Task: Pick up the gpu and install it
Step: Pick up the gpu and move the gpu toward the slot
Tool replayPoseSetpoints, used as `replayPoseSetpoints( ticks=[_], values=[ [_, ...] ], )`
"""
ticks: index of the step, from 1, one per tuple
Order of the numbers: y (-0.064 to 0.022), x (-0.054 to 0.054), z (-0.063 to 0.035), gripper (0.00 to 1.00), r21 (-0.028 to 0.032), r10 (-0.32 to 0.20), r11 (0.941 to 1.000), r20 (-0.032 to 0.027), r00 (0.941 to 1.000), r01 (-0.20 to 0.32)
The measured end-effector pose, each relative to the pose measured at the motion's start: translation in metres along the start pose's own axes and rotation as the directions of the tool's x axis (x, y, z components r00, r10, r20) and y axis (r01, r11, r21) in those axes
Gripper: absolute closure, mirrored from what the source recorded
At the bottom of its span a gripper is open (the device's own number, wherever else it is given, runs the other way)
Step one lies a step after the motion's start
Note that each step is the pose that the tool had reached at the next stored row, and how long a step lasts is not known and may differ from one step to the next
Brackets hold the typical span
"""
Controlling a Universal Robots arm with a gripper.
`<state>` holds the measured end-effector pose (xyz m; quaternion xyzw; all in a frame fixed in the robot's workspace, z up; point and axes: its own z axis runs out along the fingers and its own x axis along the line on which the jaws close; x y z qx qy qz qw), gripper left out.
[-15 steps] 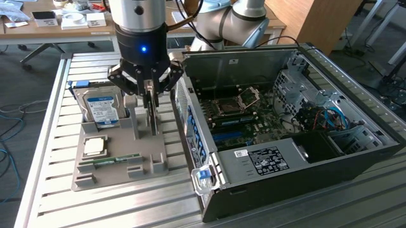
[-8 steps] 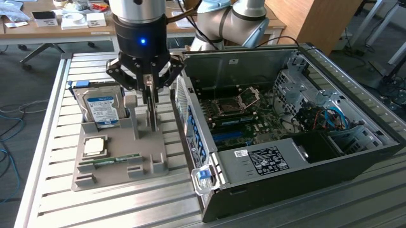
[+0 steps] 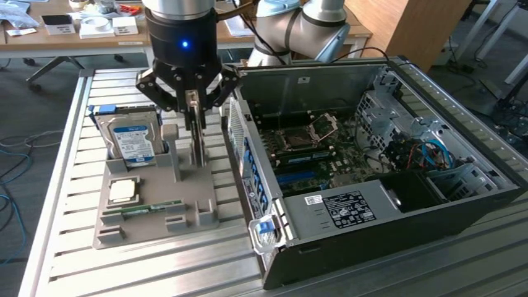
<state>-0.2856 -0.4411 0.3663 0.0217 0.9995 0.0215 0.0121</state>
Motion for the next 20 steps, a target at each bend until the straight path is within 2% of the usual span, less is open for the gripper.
replayPoseSetpoints(
  ticks=[20],
  values=[
    [0.0015,-0.001,-0.034,0.73,0.0,0.0,1.0,0.0,1.0,0.0]
  ],
)
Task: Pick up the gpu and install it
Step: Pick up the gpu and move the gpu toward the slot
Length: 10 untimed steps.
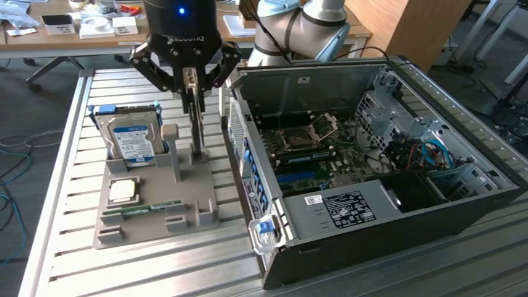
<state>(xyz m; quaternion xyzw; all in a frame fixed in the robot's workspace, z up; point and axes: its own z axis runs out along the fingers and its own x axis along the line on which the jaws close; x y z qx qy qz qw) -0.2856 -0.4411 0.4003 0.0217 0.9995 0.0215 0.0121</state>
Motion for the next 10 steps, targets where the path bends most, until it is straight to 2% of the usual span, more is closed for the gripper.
replayPoseSetpoints(
  ticks=[10],
  values=[
    [0.0007,0.0,-0.0157,0.73,0.0,0.0,1.0,0.0,1.0,0.0]
  ],
)
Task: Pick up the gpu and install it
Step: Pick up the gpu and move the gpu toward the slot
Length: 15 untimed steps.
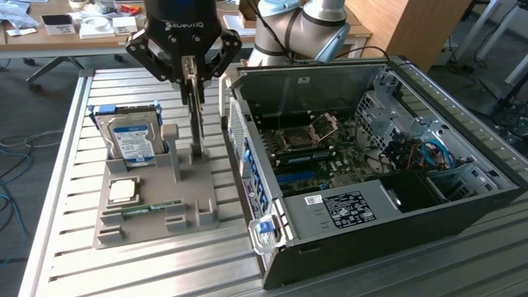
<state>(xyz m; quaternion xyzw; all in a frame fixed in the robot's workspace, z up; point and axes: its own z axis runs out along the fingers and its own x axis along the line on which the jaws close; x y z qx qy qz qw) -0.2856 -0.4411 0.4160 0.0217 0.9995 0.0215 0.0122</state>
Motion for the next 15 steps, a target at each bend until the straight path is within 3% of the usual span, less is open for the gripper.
replayPoseSetpoints(
  ticks=[15],
  values=[
    [0.0011,-0.001,-0.0239,0.73,0.0,0.0,1.0,0.0,1.0,0.0]
  ],
)
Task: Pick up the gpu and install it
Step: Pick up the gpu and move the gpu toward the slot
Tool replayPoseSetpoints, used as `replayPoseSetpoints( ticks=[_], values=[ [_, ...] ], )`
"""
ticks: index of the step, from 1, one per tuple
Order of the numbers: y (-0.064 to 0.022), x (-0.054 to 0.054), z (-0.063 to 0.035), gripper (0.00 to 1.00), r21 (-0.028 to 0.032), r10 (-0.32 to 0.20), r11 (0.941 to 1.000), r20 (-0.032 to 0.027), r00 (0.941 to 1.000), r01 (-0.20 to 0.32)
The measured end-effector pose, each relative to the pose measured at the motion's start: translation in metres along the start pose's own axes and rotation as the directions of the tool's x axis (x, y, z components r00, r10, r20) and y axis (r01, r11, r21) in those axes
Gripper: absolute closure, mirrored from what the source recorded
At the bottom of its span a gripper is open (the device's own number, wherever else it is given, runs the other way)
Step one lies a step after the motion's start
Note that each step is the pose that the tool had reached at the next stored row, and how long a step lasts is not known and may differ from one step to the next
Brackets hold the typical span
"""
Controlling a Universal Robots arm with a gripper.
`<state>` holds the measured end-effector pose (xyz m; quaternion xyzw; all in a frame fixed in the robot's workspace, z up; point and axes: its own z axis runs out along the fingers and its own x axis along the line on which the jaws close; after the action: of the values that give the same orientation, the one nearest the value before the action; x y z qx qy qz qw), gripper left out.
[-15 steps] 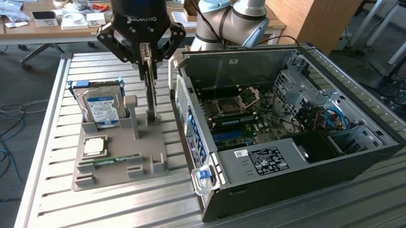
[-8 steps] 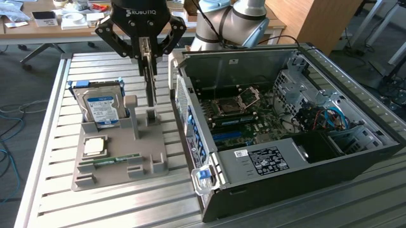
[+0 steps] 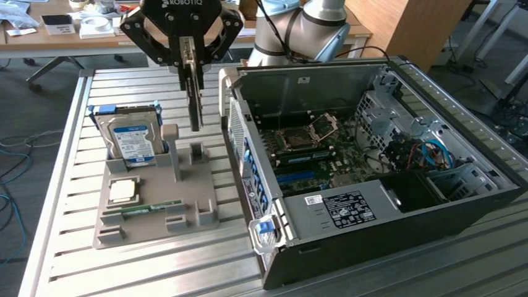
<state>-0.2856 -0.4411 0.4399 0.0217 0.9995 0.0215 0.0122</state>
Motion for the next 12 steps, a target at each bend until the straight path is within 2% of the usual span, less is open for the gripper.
replayPoseSetpoints(
  ticks=[6,12],
  values=[
    [0.0003,-0.0002,-0.0083,0.73,-0.0001,0.0,1.0,0.0,1.0,0.0],
    [0.0004,-0.0002,-0.0088,0.73,0.0,0.0,1.0,0.0,1.0,0.0]
  ],
)
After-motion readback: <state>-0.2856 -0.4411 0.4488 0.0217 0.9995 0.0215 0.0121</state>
